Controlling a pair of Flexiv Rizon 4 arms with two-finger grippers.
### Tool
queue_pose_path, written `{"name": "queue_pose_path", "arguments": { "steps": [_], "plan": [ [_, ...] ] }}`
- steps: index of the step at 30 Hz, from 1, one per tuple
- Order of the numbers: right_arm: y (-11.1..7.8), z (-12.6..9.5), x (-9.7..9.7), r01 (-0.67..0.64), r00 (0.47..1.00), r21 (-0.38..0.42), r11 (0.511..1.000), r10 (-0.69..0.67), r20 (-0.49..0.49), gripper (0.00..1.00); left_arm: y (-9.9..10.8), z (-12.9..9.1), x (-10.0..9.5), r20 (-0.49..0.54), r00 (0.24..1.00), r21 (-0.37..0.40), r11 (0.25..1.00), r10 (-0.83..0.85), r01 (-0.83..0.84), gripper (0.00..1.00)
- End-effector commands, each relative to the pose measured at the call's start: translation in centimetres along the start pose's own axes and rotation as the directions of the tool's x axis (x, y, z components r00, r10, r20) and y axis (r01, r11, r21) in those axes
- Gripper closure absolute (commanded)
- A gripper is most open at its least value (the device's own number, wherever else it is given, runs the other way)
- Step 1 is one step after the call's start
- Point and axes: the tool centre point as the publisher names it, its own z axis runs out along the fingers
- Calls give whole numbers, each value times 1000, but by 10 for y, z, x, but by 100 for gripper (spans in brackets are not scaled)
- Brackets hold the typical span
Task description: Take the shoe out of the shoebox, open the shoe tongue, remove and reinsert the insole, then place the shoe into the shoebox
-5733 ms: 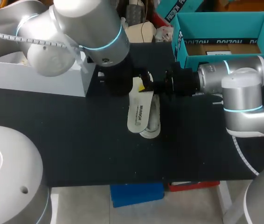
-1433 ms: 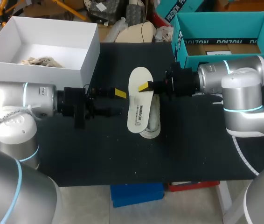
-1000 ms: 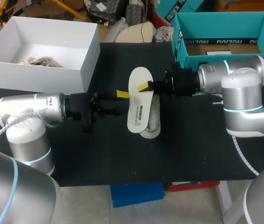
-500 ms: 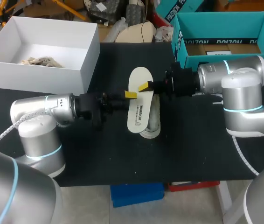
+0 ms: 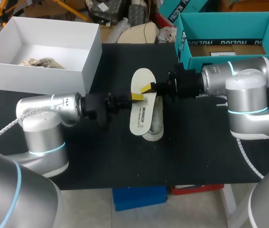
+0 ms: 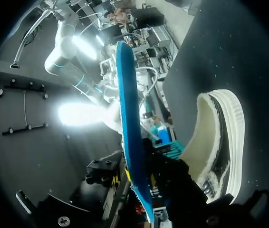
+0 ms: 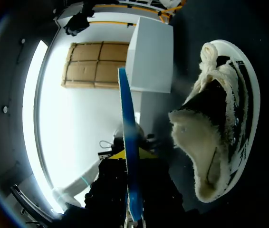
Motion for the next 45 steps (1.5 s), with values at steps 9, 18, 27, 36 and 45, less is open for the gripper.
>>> {"name": "queue_pose_path", "arguments": {
  "steps": [9, 18, 27, 36, 45],
  "plan": [
    [1, 1, 0, -7, 1000, -6, 1000, 7, 20, 0, 4, 9, 2, -24, 1000, 25, 1000, -11, 11, 100],
    [-7, -10, 3, 29, 967, 2, 1000, -28, 252, 0, -4, -1, 1, -177, 971, 60, 983, -162, 174, 100],
    [-35, -38, 7, 67, 917, -27, 997, -51, 396, 0, -23, -16, -5, -369, 901, 64, 961, -228, 270, 100],
    [-69, -73, 14, 98, 871, -68, 993, -53, 489, 0, -51, -22, -13, -541, 816, 83, 952, -205, 294, 100],
    [-79, -84, 17, 111, 855, -66, 992, -61, 515, 0, -67, -27, -17, -613, 770, 124, 941, -177, 315, 100]
  ]
}}
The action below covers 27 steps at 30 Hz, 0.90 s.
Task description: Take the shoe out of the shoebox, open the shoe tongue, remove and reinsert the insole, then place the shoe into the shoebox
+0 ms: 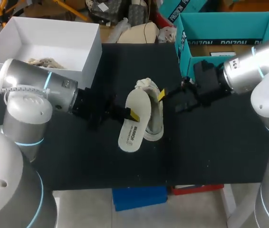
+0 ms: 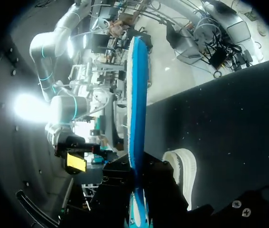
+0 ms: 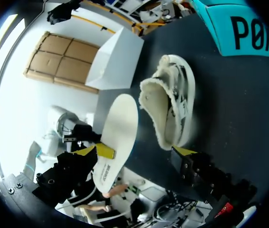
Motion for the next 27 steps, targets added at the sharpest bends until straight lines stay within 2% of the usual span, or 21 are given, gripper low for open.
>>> {"name": "queue_pose_path", "arguments": {
  "steps": [1, 11, 14, 15, 27],
  "plan": [
    [-4, -11, 2, -1, 1000, -1, 1000, 1, 12, 0, -1, -6, -4, -117, 993, 1, 1000, -1, 1, 100],
    [-3, -10, 2, 12, 999, 3, 1000, -12, 33, 0, -1, -6, -4, -117, 993, 1, 1000, -1, 1, 100],
    [-4, -17, -6, 65, 996, -7, 998, -64, 65, 0, -9, -10, 3, -144, 987, 56, 995, -71, 80, 100],
    [-5, -21, -8, 82, 994, -9, 997, -81, 79, 0, -13, -9, 4, -133, 984, 95, 987, -115, 128, 100],
    [-39, -62, -15, 165, 971, -16, 986, -159, 178, 0, -28, 4, 3, -250, 955, 205, 955, -162, 216, 100]
  ]
}}
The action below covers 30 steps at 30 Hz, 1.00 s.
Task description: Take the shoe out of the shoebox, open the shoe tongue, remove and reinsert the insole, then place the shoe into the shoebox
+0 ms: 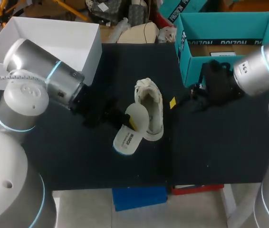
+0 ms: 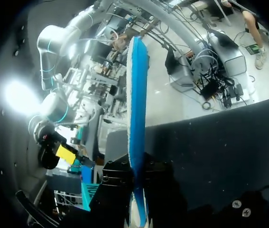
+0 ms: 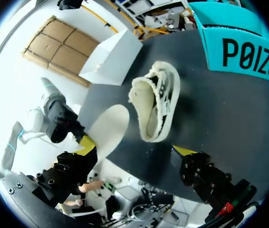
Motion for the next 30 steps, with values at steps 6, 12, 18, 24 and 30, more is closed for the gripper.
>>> {"name": "queue_pose_path", "arguments": {
  "steps": [6, 12, 18, 24, 30],
  "plan": [
    [-28, -34, 0, -14, 999, -47, 999, 16, 52, 0, 0, 10, -4, -151, 986, 69, 994, -71, 82, 100],
    [-28, -34, 0, -14, 999, -47, 999, 16, 52, 0, 1, 18, 1, -228, 966, 60, 989, -121, 138, 100],
    [-28, -34, 0, -14, 999, -47, 999, 16, 52, 0, 15, 31, 6, -264, 955, 37, 988, -135, 150, 100],
    [-28, -34, 0, -14, 999, -47, 999, 16, 52, 0, 33, 48, 10, -284, 950, 36, 989, -128, 144, 100],
    [-28, -34, 0, -14, 999, -47, 999, 16, 52, 0, 52, 59, 14, -264, 955, 31, 988, -138, 151, 100]
  ]
}}
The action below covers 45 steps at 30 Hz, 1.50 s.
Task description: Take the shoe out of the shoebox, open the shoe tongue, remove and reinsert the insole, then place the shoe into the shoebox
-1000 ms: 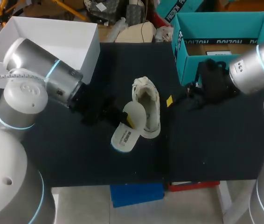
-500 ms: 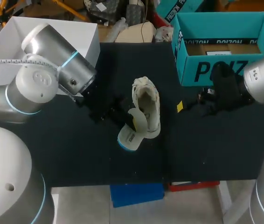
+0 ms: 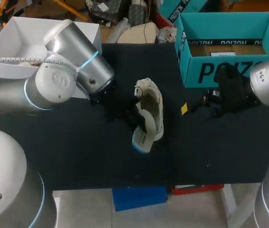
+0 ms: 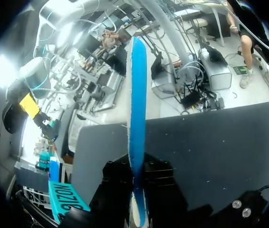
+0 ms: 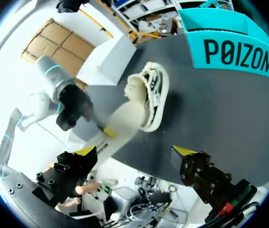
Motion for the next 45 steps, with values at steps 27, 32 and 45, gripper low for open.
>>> {"name": "queue_pose_path", "arguments": {
  "steps": [27, 32, 45],
  "plan": [
    [0, 0, 1, -1, 1000, 2, 1000, 1, 2, 0, 86, 14, -5, 171, 981, -127, 985, -94, 117, 100],
    [0, 0, 1, -1, 1000, 2, 1000, 1, 2, 0, 88, 11, -9, 191, 971, -151, 973, -143, 173, 46],
    [0, 0, 1, -1, 1000, 2, 1000, 1, 2, 0, 51, 1, -8, 188, 966, -69, 979, -175, 191, 13]
  ]
}}
